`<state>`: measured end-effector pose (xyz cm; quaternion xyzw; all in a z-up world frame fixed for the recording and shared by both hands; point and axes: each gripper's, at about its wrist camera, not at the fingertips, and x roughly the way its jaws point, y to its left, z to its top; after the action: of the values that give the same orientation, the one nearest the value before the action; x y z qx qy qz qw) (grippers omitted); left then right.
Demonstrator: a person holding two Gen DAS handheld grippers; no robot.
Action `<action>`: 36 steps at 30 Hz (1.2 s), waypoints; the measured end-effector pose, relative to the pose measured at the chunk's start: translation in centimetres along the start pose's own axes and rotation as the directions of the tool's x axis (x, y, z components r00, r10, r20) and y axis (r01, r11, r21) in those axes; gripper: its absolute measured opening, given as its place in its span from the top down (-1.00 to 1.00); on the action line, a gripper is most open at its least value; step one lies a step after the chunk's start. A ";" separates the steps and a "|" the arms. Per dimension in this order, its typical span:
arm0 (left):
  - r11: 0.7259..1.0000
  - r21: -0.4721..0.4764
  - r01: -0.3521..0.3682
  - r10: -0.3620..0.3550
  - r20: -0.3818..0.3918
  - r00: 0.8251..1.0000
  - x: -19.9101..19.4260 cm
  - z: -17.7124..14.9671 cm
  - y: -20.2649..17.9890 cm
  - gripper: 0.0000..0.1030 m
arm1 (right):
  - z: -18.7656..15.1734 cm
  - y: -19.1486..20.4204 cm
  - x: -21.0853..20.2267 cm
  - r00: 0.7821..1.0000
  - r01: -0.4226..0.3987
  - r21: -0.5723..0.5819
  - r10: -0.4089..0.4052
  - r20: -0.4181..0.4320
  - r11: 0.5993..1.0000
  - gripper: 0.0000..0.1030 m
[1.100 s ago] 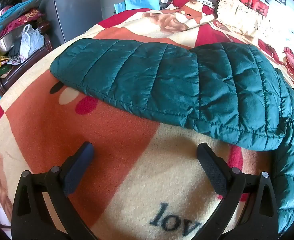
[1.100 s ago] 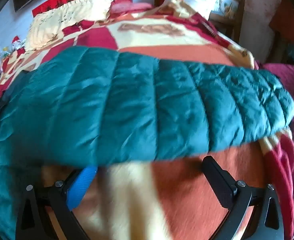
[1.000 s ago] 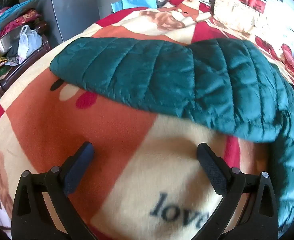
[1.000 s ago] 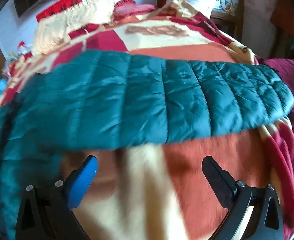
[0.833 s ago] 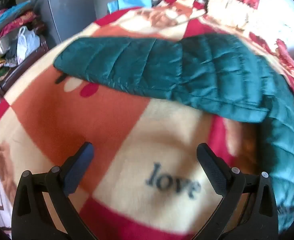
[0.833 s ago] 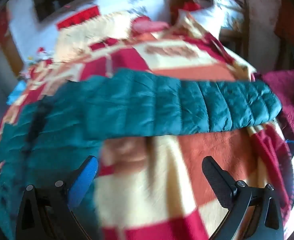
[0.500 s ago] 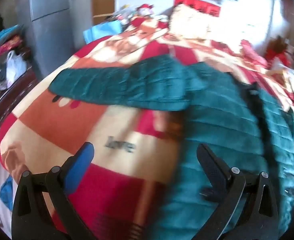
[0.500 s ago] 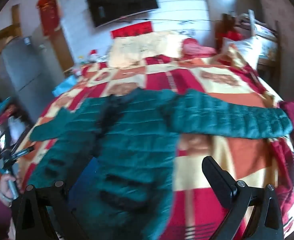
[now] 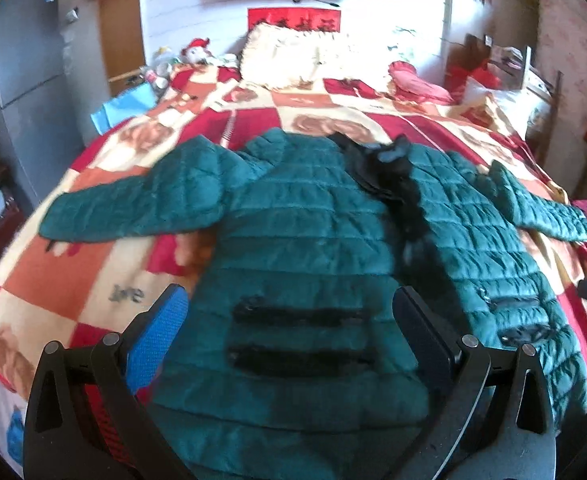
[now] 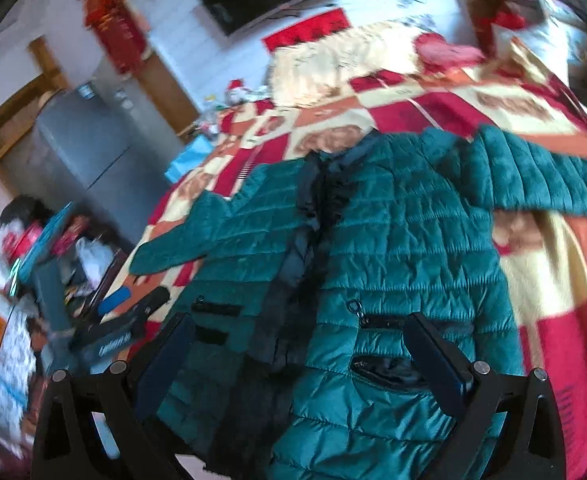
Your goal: Fold large clothes
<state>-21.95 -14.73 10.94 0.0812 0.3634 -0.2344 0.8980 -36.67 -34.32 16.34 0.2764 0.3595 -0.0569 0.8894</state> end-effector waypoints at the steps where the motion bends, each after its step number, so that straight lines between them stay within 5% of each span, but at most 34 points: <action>1: 1.000 -0.004 0.009 -0.009 -0.005 1.000 0.1 -0.2 -0.1 -0.99 | 0.3 -0.3 0.6 1.000 -0.003 0.036 0.004 -0.018 0.999 -1.00; 8: 0.999 -0.006 0.038 -0.038 -0.017 0.999 -0.2 -0.7 -0.7 -0.99 | 0.3 1.3 2.6 0.999 -0.035 0.081 0.036 -0.001 0.996 -1.00; 15: 0.996 -0.041 0.075 -0.074 0.014 0.997 -1.4 -0.4 -0.2 -0.99 | 3.2 3.7 1.5 0.987 -0.099 0.246 0.127 -0.100 0.964 -1.00; 19: 0.994 -0.053 0.098 -0.097 0.029 0.995 -2.1 -0.7 -0.3 -0.99 | 5.1 5.0 -1.5 0.994 -0.103 0.297 0.112 -0.015 0.949 -1.00; 27: 0.995 -0.042 0.088 -0.087 0.019 0.996 -1.7 -2.2 -0.8 -0.99 | 0.6 5.6 1.5 0.998 0.061 0.129 -0.062 0.007 0.990 -1.00; 36: 0.995 -0.046 0.091 -0.091 -0.011 0.996 0.2 -2.8 -1.6 -0.99 | -3.8 3.1 4.5 0.962 0.271 0.045 -0.273 0.019 0.961 -1.00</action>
<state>-24.35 -15.30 8.83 0.0457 0.3778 -0.2663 0.8856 -34.75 -29.29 12.47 0.2425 0.3818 -0.1895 0.8715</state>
